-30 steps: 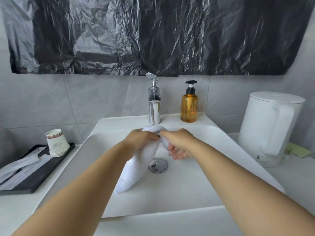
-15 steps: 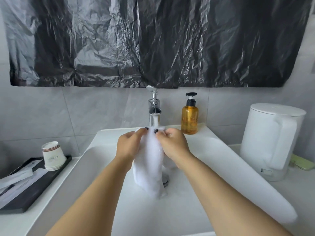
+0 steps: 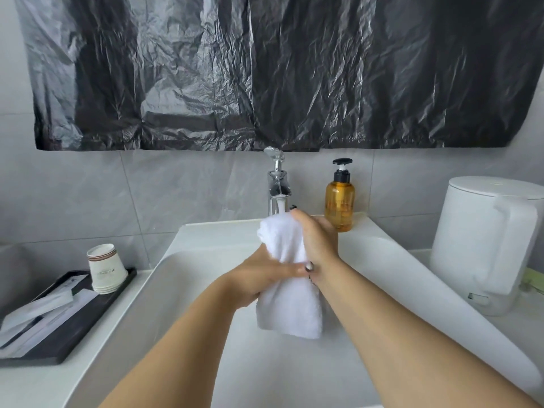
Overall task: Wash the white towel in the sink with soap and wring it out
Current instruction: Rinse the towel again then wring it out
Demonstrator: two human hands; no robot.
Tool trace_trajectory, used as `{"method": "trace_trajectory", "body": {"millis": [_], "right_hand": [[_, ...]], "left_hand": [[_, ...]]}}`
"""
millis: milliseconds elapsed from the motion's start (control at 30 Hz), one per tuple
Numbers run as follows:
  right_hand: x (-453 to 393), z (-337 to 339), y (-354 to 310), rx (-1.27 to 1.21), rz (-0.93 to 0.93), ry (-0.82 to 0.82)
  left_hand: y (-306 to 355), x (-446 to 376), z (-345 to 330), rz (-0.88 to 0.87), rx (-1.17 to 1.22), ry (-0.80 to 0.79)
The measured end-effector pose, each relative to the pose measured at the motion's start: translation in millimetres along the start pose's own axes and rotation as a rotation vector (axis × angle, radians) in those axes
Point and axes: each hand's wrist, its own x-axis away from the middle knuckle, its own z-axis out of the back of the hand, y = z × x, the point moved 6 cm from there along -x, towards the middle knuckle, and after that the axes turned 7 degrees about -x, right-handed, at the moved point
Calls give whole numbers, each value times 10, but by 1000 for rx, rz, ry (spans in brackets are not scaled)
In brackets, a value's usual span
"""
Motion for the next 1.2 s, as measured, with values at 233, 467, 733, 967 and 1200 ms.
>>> {"method": "trace_trajectory", "body": {"millis": [233, 467, 733, 967, 1200], "right_hand": [[-56, -45, 111, 469, -146, -22], [-71, -122, 157, 64, -271, -537], [-51, -219, 10, 241, -9, -503], [-79, -184, 23, 339, 14, -383], [-161, -195, 50, 466, 51, -245]], "left_hand": [[-132, 19, 203, 195, -30, 221], [-90, 72, 104, 193, -7, 90], [-214, 44, -99, 302, 42, -15], [-254, -11, -83, 379, -127, 265], [-220, -113, -85, 363, -430, 394]]}}
